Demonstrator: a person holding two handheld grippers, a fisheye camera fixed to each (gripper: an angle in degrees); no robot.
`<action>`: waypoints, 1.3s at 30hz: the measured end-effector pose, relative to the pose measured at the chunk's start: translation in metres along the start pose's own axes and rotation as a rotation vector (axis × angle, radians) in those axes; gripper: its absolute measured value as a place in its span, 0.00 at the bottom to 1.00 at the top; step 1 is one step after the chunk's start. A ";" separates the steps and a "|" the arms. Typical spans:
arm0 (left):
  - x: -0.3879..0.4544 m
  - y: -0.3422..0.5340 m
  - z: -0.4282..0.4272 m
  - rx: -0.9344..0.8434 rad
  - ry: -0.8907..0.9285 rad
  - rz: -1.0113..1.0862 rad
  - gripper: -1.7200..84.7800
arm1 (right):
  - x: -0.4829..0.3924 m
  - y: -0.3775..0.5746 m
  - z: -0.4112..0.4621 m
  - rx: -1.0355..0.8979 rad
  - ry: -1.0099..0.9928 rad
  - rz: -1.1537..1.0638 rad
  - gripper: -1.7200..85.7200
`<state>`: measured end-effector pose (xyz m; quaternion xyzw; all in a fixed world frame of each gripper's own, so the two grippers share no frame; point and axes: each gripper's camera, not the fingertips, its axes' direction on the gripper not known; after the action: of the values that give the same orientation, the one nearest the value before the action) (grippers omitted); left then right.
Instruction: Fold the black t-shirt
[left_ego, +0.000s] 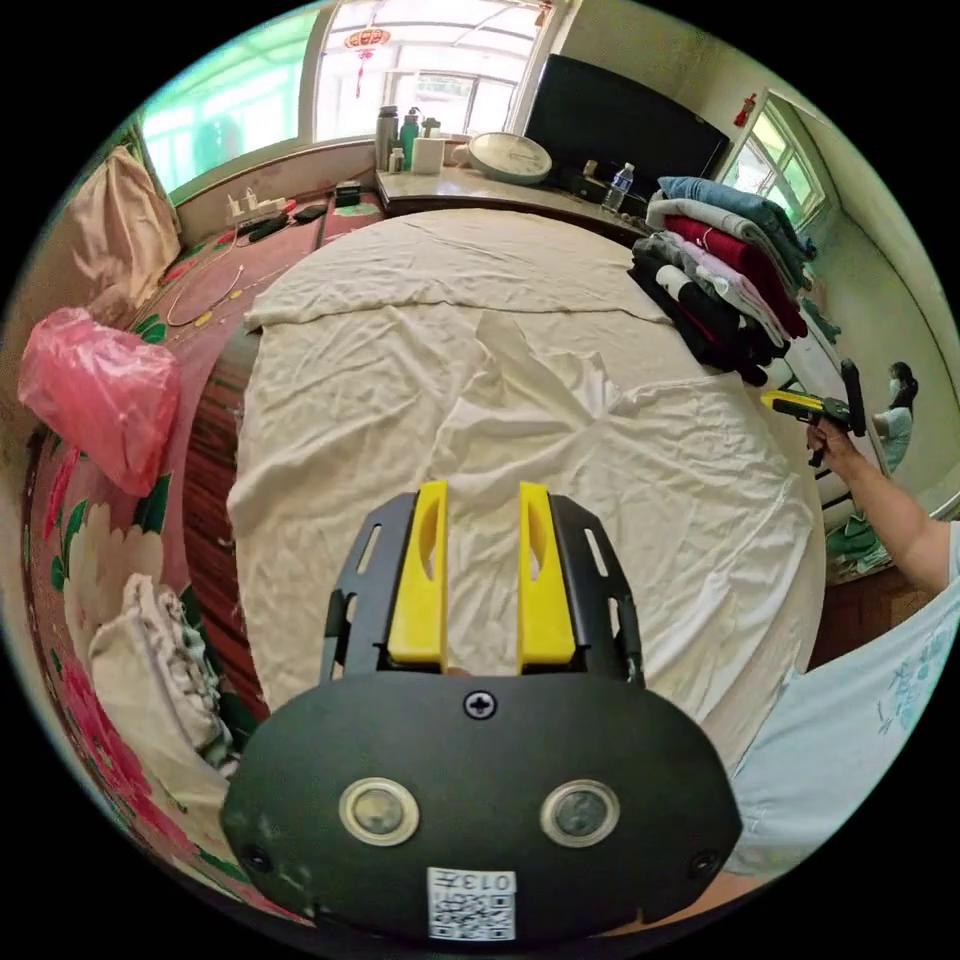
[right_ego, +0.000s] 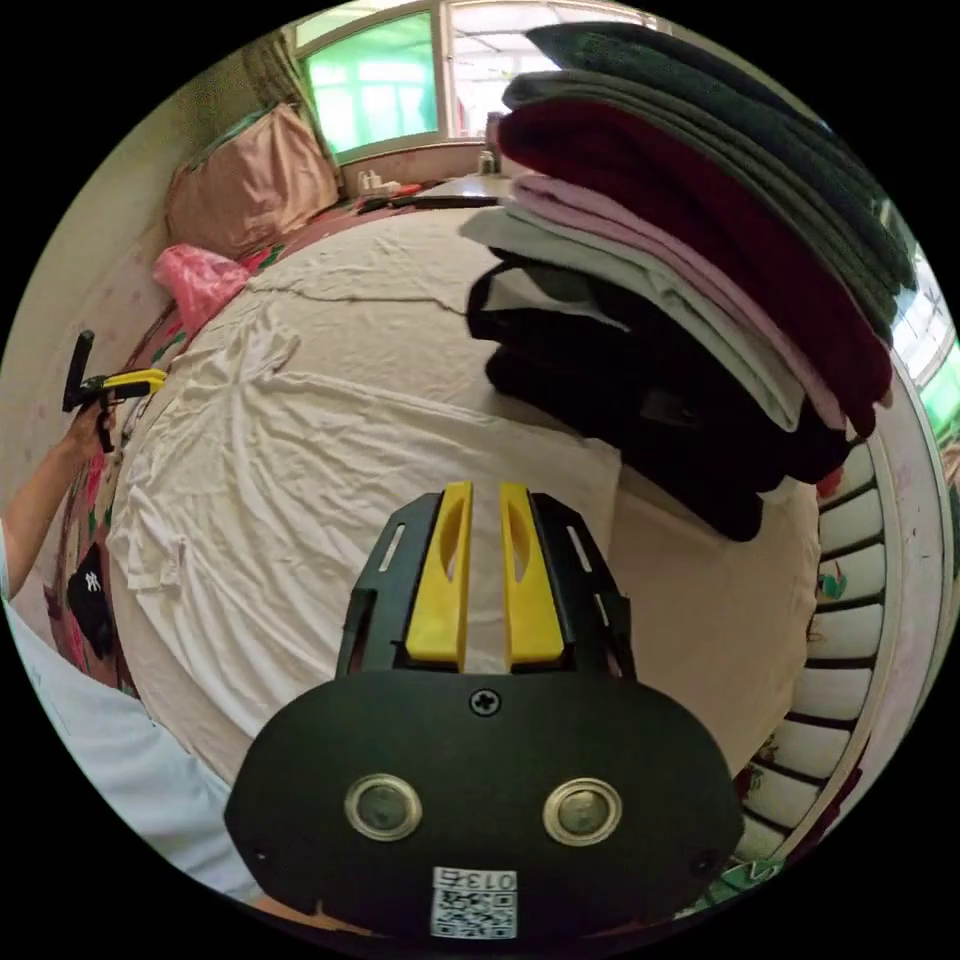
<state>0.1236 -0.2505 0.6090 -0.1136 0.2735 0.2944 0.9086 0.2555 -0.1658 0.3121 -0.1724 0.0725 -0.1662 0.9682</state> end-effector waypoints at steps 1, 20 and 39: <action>0.000 -0.012 0.004 -0.016 -0.014 0.015 0.15 | 0.020 -0.009 0.001 -0.026 0.011 0.035 0.10; -0.008 -0.138 0.077 -0.133 -0.084 0.074 0.18 | 0.103 -0.045 0.011 -0.137 0.010 0.087 0.08; -0.006 -0.092 0.013 0.161 0.077 0.144 0.02 | 0.103 -0.002 -0.041 0.031 0.014 0.089 0.03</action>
<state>0.1803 -0.3218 0.6271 -0.0318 0.3385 0.3314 0.8801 0.3429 -0.2159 0.2658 -0.1526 0.0842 -0.1251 0.9767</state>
